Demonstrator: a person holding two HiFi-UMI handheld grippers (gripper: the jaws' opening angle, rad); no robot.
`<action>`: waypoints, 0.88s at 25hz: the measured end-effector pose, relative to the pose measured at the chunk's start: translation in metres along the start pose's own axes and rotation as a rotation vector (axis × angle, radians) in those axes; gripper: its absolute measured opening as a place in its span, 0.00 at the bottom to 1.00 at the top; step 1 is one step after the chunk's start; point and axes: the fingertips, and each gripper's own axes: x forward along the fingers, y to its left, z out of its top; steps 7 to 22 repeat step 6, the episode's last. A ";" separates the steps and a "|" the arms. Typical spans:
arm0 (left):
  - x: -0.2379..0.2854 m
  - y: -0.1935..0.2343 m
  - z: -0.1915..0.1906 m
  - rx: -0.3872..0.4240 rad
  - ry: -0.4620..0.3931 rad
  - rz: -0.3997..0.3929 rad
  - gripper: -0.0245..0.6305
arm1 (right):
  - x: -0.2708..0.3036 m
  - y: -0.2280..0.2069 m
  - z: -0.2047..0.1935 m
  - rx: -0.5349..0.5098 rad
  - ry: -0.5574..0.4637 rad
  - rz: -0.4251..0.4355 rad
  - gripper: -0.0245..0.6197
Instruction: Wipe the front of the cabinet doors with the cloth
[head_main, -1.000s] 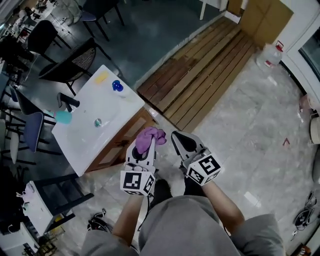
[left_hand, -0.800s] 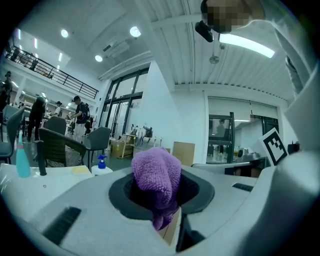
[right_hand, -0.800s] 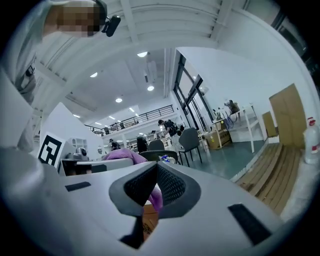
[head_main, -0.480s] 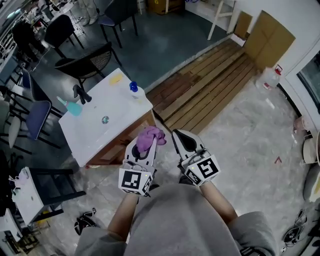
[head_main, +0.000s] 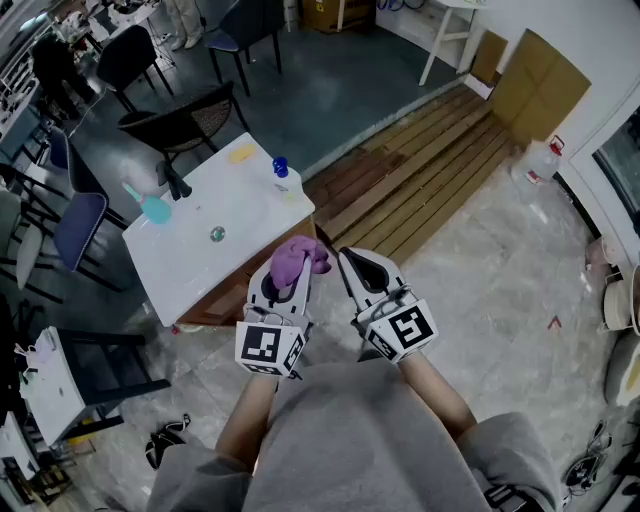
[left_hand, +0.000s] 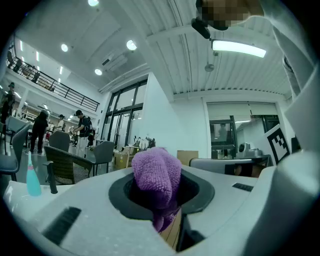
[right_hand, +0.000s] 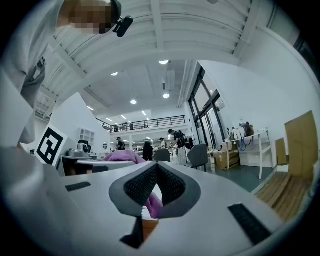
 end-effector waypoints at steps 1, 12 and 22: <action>-0.001 0.001 0.000 -0.003 -0.001 -0.001 0.18 | 0.001 0.002 0.000 -0.005 0.000 0.002 0.05; -0.007 0.005 -0.003 -0.019 -0.003 0.001 0.18 | 0.001 0.005 -0.002 0.005 0.003 -0.002 0.05; -0.007 0.005 -0.003 -0.019 -0.003 0.001 0.18 | 0.001 0.005 -0.002 0.005 0.003 -0.002 0.05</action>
